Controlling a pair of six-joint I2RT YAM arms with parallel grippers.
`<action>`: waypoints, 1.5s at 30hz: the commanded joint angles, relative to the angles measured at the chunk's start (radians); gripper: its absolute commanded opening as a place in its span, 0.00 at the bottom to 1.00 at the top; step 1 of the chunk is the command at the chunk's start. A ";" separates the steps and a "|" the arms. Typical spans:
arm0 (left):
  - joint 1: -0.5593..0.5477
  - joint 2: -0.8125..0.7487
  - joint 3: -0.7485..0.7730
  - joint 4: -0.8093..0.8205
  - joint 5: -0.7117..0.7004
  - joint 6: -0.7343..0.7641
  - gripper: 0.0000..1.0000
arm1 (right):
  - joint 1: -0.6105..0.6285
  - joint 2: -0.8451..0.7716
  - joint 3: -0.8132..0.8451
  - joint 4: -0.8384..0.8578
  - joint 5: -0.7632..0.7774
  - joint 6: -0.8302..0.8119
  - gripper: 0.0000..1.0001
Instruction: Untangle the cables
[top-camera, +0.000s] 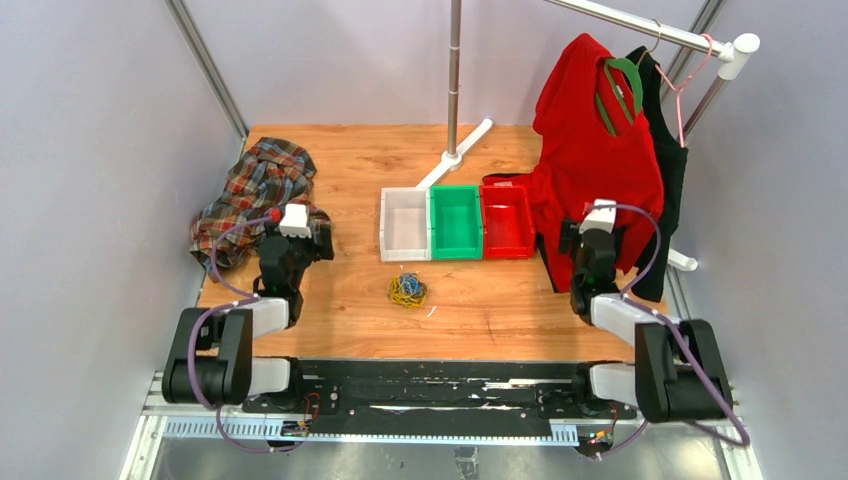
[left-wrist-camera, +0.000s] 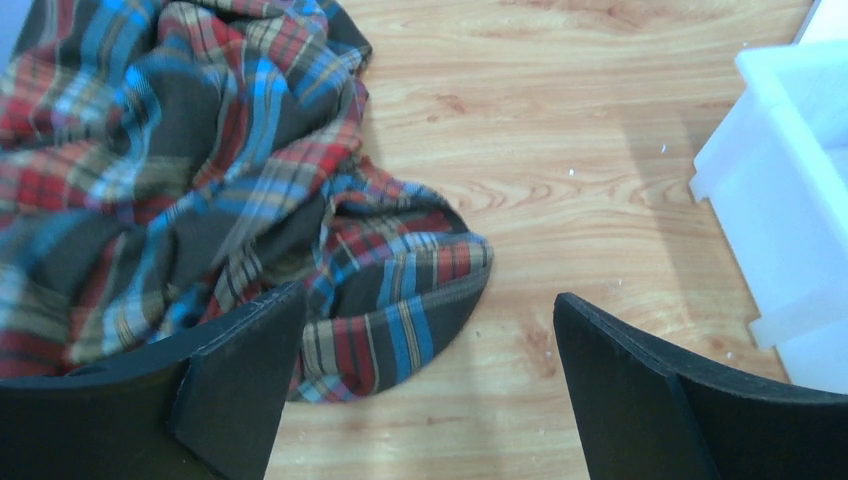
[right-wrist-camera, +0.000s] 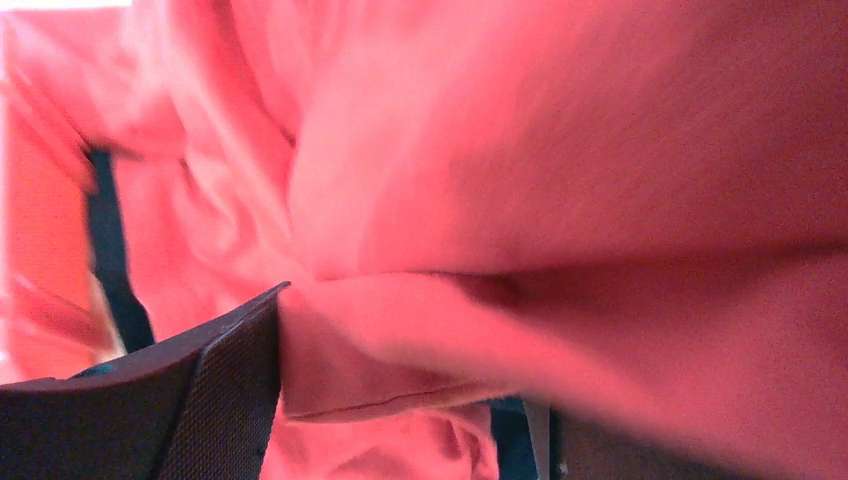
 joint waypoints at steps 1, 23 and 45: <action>0.004 -0.114 0.224 -0.464 0.045 0.072 0.98 | 0.001 -0.133 0.135 -0.303 -0.042 0.104 0.77; -0.340 0.066 0.642 -1.273 0.607 0.336 0.99 | 0.535 -0.080 0.253 -0.799 0.102 0.619 0.80; -0.466 0.194 0.691 -1.358 0.698 0.530 0.74 | 0.999 -0.355 0.169 -0.986 0.317 0.825 0.76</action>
